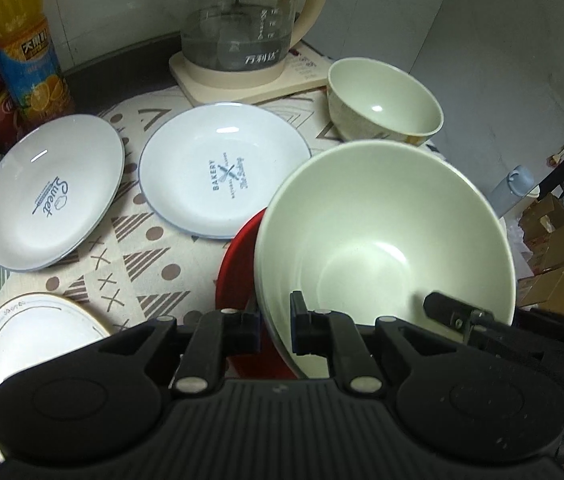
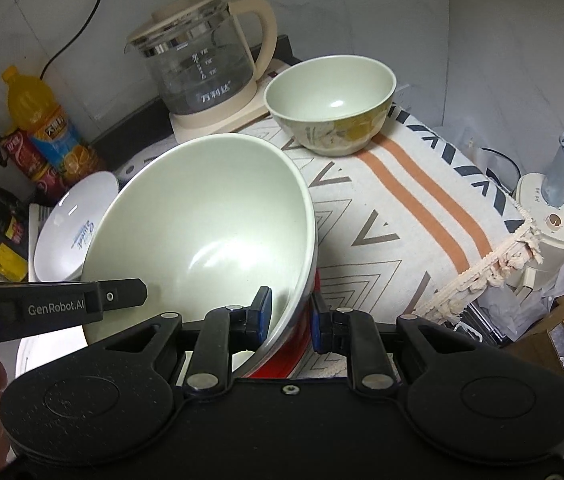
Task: Organize plates and bowls
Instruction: 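Lower the pale green bowl into the red bowl and open both grippers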
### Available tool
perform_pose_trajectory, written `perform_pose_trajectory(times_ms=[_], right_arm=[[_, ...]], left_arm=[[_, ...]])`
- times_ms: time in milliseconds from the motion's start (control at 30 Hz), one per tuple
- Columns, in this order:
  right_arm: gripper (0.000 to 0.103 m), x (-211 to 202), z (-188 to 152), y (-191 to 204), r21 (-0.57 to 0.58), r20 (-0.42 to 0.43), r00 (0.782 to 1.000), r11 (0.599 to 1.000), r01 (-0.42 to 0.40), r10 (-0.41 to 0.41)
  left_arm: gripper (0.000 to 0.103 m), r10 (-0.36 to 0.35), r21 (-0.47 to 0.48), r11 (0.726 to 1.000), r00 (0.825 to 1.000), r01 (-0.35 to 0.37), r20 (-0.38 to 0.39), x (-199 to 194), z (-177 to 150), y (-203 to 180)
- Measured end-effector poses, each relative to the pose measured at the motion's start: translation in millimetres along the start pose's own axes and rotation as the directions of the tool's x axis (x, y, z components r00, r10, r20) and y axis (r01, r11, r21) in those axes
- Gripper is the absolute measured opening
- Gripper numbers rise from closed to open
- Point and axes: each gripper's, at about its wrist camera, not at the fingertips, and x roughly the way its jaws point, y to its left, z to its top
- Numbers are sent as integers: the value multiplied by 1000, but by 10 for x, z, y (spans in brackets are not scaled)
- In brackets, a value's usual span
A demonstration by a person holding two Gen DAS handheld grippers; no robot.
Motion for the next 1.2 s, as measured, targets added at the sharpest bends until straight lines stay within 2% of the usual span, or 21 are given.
perform_pose_trajectory(times_ms=[100, 367, 500, 600, 633, 800, 967, 1033, 1167, 1200], right_arm=[[20, 31, 22, 59, -31, 5, 1000, 999, 12, -12], [20, 212, -20, 126, -53, -56, 998, 998, 18, -21], [19, 257, -17, 110, -32, -67, 998, 999, 17, -20], [22, 263, 6, 107, -32, -72, 997, 999, 10, -12], [23, 264, 5, 105, -32, -71, 997, 999, 5, -7], [21, 279, 28, 106, -47, -59, 998, 999, 1, -4], [30, 126, 108, 114, -68, -33, 999, 998, -16, 14], [46, 32, 152, 88, -53, -1, 1000, 998, -19, 19], [51, -100, 254, 9, -29, 59, 998, 999, -35, 36], [56, -115, 279, -12, -23, 68, 997, 999, -35, 37]], left_arm=[[12, 14, 5, 1000, 1000, -14, -13, 52, -16, 30], [14, 13, -6, 1000, 999, -13, -50, 106, -5, 107], [22, 12, -11, 1000, 998, -13, -54, 47, 41, 105], [44, 35, 13, 999, 999, -35, -9, -62, 70, 81], [48, 42, 22, 999, 999, -42, 8, -98, 79, 73], [48, 47, 15, 999, 999, -47, 21, -123, 136, 79], [49, 45, 7, 999, 998, -45, 49, -168, 215, 66], [55, 45, 11, 999, 997, -46, 70, -188, 259, 42], [64, 40, 6, 999, 994, -41, 105, -200, 361, -10], [66, 37, 6, 999, 993, -38, 110, -193, 382, -24]])
